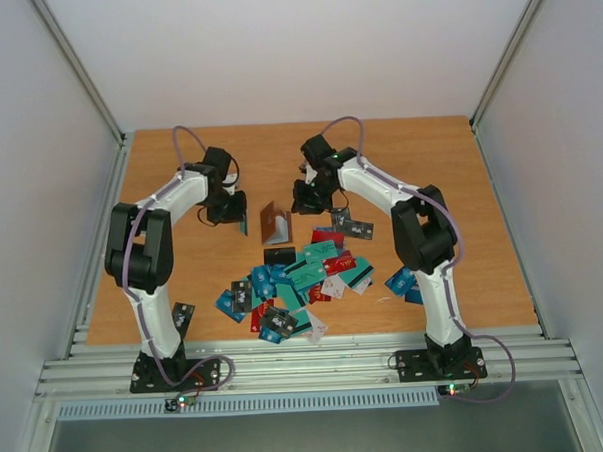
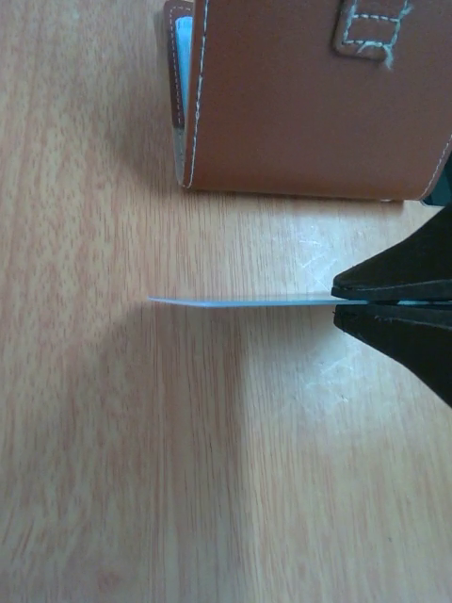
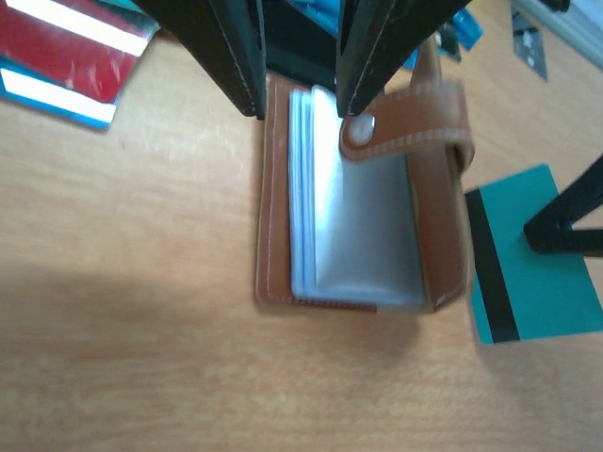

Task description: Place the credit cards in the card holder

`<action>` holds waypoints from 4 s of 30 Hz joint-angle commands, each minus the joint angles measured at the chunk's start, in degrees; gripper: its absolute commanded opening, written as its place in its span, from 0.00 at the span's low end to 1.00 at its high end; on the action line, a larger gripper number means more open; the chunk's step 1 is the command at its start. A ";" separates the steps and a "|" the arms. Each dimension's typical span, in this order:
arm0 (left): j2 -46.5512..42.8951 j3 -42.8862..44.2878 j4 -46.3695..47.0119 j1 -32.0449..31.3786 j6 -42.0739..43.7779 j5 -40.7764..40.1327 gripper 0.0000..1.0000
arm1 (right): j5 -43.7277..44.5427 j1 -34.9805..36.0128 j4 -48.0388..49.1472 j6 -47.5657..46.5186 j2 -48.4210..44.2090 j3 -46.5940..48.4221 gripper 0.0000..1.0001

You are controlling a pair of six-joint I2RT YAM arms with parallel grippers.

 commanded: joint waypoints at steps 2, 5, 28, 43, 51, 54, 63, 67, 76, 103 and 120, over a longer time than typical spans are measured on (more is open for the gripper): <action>4.36 4.52 -2.88 -0.91 2.38 4.29 0.00 | 2.55 1.09 -4.95 -4.00 7.28 9.41 0.21; 5.88 5.80 -3.94 -2.18 2.60 5.82 0.00 | 2.34 2.18 -7.79 -7.29 10.53 14.46 0.21; 6.23 -1.04 8.18 2.59 -8.36 26.60 0.01 | -9.44 6.57 -5.54 -3.47 19.74 25.18 0.21; -8.00 5.96 -9.45 6.42 3.11 5.86 0.01 | -7.94 7.00 -8.08 -3.39 25.24 30.01 0.21; -15.48 0.82 -7.29 4.58 4.00 15.06 0.00 | -7.59 6.94 -8.92 -3.23 25.68 31.02 0.21; -13.96 -3.19 -4.81 4.14 3.40 18.83 0.00 | -8.06 6.89 -9.25 -3.23 25.54 31.65 0.21; -6.28 -6.41 0.36 3.98 0.78 25.94 0.00 | -9.83 6.45 -10.17 -2.32 24.79 34.77 0.21; -3.75 -6.03 -0.09 3.79 1.41 24.29 0.00 | -10.48 6.47 -10.19 -2.05 24.34 34.92 0.21; -2.08 -6.21 -1.11 3.28 3.20 21.33 0.00 | -10.06 4.53 -12.28 -2.00 19.70 35.78 0.20; -4.20 -4.94 -3.10 2.20 4.77 21.27 0.00 | -4.12 3.04 -5.69 -5.78 0.34 2.08 0.31; -4.65 -5.10 -2.98 2.20 5.04 21.68 0.00 | -4.28 3.05 -5.16 -3.76 4.29 3.05 0.36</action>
